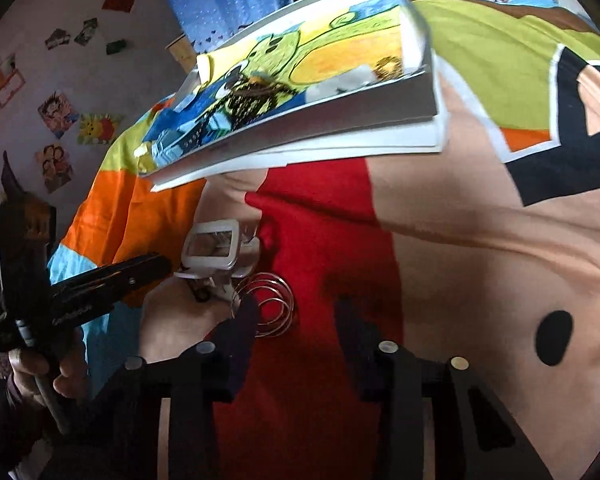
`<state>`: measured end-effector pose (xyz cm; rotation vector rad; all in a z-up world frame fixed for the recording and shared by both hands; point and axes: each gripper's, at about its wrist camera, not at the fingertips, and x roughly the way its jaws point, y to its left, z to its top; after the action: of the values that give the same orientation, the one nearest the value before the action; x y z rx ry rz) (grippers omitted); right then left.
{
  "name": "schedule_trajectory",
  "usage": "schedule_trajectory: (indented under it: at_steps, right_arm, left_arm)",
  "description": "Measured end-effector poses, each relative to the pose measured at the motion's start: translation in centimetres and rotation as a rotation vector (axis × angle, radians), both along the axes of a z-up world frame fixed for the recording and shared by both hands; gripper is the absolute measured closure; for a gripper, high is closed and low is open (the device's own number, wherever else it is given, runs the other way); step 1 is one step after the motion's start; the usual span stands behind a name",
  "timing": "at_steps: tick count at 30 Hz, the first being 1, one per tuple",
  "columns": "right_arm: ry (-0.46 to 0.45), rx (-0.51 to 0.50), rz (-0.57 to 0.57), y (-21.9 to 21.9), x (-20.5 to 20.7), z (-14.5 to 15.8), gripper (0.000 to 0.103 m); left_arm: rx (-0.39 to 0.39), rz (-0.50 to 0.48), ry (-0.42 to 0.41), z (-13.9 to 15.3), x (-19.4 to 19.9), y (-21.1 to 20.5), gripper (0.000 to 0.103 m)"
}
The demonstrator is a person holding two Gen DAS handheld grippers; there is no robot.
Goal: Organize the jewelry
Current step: 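Lower the right tool to the silver hoop rings and close on them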
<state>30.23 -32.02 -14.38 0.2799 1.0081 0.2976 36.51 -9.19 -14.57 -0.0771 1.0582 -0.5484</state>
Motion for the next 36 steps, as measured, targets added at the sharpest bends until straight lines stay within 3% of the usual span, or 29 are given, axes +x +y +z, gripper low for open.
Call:
schedule_trajectory:
  at_steps: [8, 13, 22, 28, 36]
  right_arm:
    - [0.0, -0.05, 0.034, 1.2, 1.4, -1.0, 0.071]
    - [0.009, -0.054, 0.037, 1.2, 1.5, -1.3, 0.075]
    - [0.027, -0.095, 0.087, 2.7, 1.5, -1.8, 0.075]
    - [0.02, -0.084, 0.066, 2.2, 1.7, -1.9, 0.075]
    - [-0.009, -0.128, 0.086, 2.7, 3.1, -2.2, 0.075]
  left_arm:
    - [-0.038, -0.014, 0.053, -0.2, 0.7, -0.1, 0.074]
    - [-0.027, -0.016, 0.077, -1.1, 1.2, -0.4, 0.082]
    - [-0.015, -0.037, 0.074, -1.8, 1.2, -0.9, 0.083]
    - [-0.015, -0.007, 0.068, -2.2, 1.3, -0.7, 0.103]
    - [-0.014, 0.02, 0.053, -1.9, 1.0, -0.4, 0.103]
